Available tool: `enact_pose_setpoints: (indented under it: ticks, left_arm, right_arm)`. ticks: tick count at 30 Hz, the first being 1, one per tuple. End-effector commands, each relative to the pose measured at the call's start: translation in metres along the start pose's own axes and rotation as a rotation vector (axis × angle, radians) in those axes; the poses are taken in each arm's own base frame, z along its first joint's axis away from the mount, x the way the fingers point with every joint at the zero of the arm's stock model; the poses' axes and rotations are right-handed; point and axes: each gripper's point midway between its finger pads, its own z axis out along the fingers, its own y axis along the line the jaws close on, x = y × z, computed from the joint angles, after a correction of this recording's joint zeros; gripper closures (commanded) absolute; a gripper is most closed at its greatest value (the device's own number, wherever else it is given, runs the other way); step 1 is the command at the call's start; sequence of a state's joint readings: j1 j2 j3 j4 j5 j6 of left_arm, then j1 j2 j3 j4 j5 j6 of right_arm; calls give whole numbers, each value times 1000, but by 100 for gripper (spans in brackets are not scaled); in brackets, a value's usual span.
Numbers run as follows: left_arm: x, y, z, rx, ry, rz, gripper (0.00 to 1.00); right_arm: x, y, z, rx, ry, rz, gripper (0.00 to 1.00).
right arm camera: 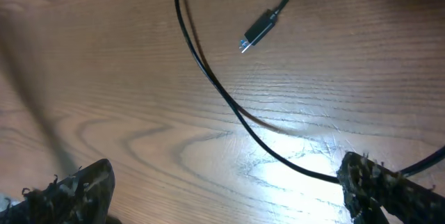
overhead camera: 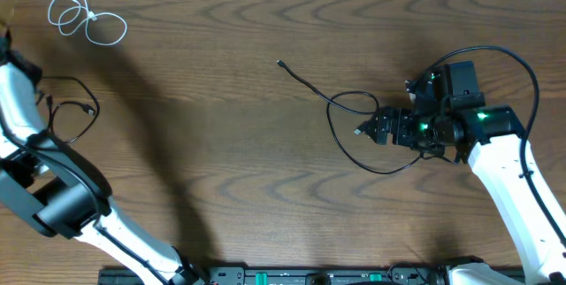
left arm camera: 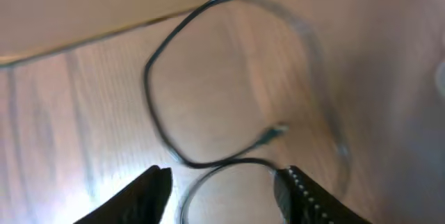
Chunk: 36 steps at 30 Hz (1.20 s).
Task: Untangle cables
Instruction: 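Lower the black cable at the left edge and open the left gripper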
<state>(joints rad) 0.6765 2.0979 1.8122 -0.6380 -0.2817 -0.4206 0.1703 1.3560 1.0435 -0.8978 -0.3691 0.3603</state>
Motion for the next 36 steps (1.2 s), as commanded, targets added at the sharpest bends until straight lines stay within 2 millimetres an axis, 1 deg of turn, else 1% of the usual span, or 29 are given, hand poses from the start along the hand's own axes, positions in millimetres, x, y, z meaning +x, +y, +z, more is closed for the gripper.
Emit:
enact_pose_setpoints:
  ticks: [1,3,4,5,6,11,17,22,25,32,36]
  left_arm:
    - [12,33,31,-68,76,-127,43]
    - [18,48,42,-95,112,-156,42]
    - [22,51,48,-91,133,-163,42]
    - [25,52,52,-80,153,-170,41]
    - [33,52,61,-50,196,-184,42]
    - [54,51,82,1,291,-208,41]
    - [73,54,98,-19,343,-201,42]
    - [75,54,100,-20,342,-201,42]
    - [75,54,100,-20,342,-201,46]
    - [67,50,103,-3,310,-207,46]
    - [67,49,105,2,301,-209,48]
  right_arm:
    - [-2,-2,4,3,15,20,1]
    - [-2,-2,5,3,16,21,1]
    - [-3,-2,6,2,13,20,1]
    - [-3,-2,6,2,12,19,1]
    - [-5,-1,6,0,5,27,1]
    - [-8,0,6,-5,-7,84,1]
    - [-6,4,7,-8,-1,84,1]
    - [-4,8,8,-12,2,69,1]
    - [-4,10,9,-16,1,61,1]
    - [-2,15,10,-20,4,43,1]
    - [-3,16,11,-19,-1,35,1]
